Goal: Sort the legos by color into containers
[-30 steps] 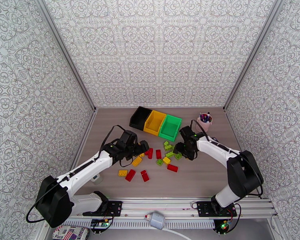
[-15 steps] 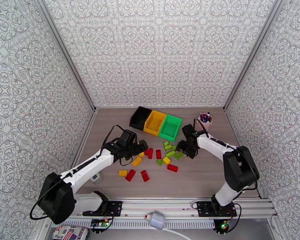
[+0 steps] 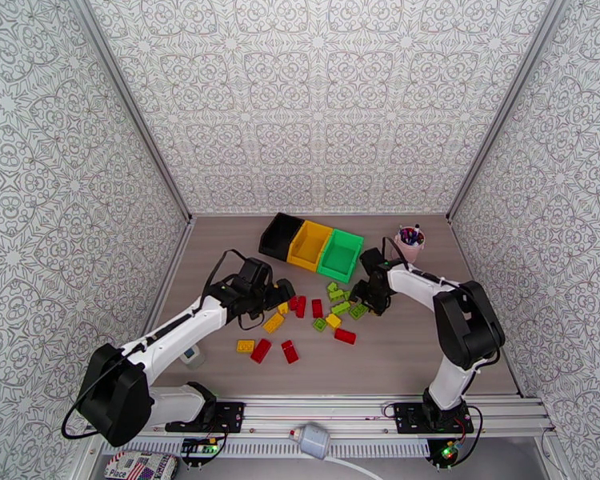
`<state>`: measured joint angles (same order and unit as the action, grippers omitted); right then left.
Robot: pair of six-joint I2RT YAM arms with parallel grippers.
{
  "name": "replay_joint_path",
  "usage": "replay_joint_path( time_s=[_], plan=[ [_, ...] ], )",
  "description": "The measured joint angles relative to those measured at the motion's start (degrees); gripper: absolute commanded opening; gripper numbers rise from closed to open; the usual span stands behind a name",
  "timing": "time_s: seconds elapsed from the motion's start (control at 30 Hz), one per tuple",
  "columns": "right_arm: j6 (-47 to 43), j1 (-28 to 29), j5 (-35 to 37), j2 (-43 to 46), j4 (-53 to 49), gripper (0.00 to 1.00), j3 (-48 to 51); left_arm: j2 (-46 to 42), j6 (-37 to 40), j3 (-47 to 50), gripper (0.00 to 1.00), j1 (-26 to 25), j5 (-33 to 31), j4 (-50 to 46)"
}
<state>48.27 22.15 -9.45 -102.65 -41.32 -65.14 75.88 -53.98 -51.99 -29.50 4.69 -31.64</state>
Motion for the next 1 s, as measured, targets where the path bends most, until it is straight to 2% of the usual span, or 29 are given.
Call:
replay_joint_path(
  time_s=[0.27,0.63,0.8,1.0],
  plan=[
    [0.0,0.0,0.0,-1.4,1.1,0.53,0.2,0.0,0.0,0.0,0.94,0.3,0.2,0.0],
    [-0.6,-0.1,0.8,-0.3,-0.1,0.29,0.5,0.0,0.3,0.0,0.94,1.8,0.4,0.0],
    [-2.2,-0.3,1.8,3.0,-3.6,0.28,-0.9,0.0,1.8,-0.9,0.94,3.8,1.8,-0.3],
    [-4.4,-1.2,1.2,3.1,-6.3,0.28,-12.6,2.7,5.1,-8.1,0.93,4.9,3.5,-0.7]
  ],
)
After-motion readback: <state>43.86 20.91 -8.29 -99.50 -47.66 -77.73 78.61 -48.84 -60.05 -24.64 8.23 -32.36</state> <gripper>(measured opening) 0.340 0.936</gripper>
